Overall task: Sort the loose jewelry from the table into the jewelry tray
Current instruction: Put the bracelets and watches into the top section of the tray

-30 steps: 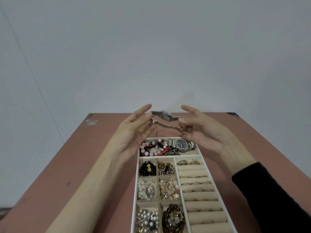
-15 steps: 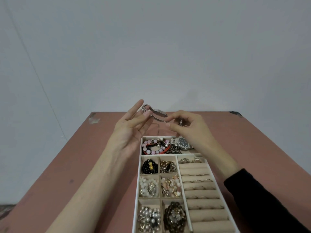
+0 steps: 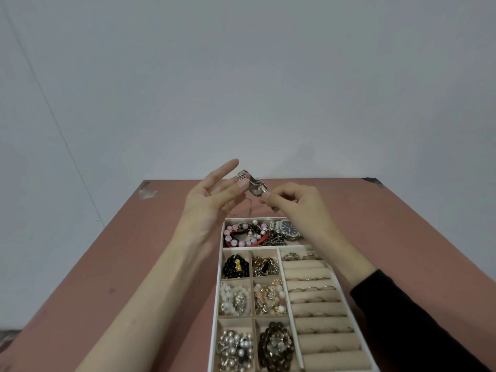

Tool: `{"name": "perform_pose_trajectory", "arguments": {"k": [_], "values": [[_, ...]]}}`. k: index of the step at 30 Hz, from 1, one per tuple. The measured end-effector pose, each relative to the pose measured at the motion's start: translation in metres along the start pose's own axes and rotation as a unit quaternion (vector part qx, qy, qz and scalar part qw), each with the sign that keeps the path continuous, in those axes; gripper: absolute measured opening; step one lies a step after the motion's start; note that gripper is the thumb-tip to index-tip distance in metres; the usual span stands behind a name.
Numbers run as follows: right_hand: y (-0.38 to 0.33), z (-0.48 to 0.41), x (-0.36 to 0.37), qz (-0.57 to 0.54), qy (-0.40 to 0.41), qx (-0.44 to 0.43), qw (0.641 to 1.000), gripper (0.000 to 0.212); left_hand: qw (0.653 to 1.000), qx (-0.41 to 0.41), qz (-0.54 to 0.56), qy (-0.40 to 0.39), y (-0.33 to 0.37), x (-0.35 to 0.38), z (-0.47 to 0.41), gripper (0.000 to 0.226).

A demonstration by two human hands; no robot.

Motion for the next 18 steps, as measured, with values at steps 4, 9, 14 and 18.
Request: {"name": "perform_pose_trajectory", "arguments": {"k": [4,9,14,18], "values": [[0.004,0.002,0.003,-0.069,-0.038,0.062,0.995,0.013,0.997,-0.001,-0.080,-0.006,-0.006,0.003,0.002,0.047],[0.007,0.002,0.009,-0.156,-0.060,0.098,0.981,0.021,0.994,-0.002,-0.111,-0.007,-0.011,0.004,0.003,0.039],[0.002,0.005,0.014,-0.236,-0.088,0.087,0.964,0.026,0.989,0.018,-0.146,-0.010,-0.011,0.005,0.001,0.037],[0.007,0.004,0.015,-0.210,-0.076,0.097,0.970,0.022,0.980,0.034,-0.196,-0.018,-0.011,0.006,0.001,0.043]]}}
Point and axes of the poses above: each hand's wrist, its own z-axis away from the middle knuckle, its own x-axis out of the palm, y = z × x, the point moved 5 cm from there along -z, towards the middle knuckle, and after that the axes turned 2 degrees about y, right-handed, at the moved point
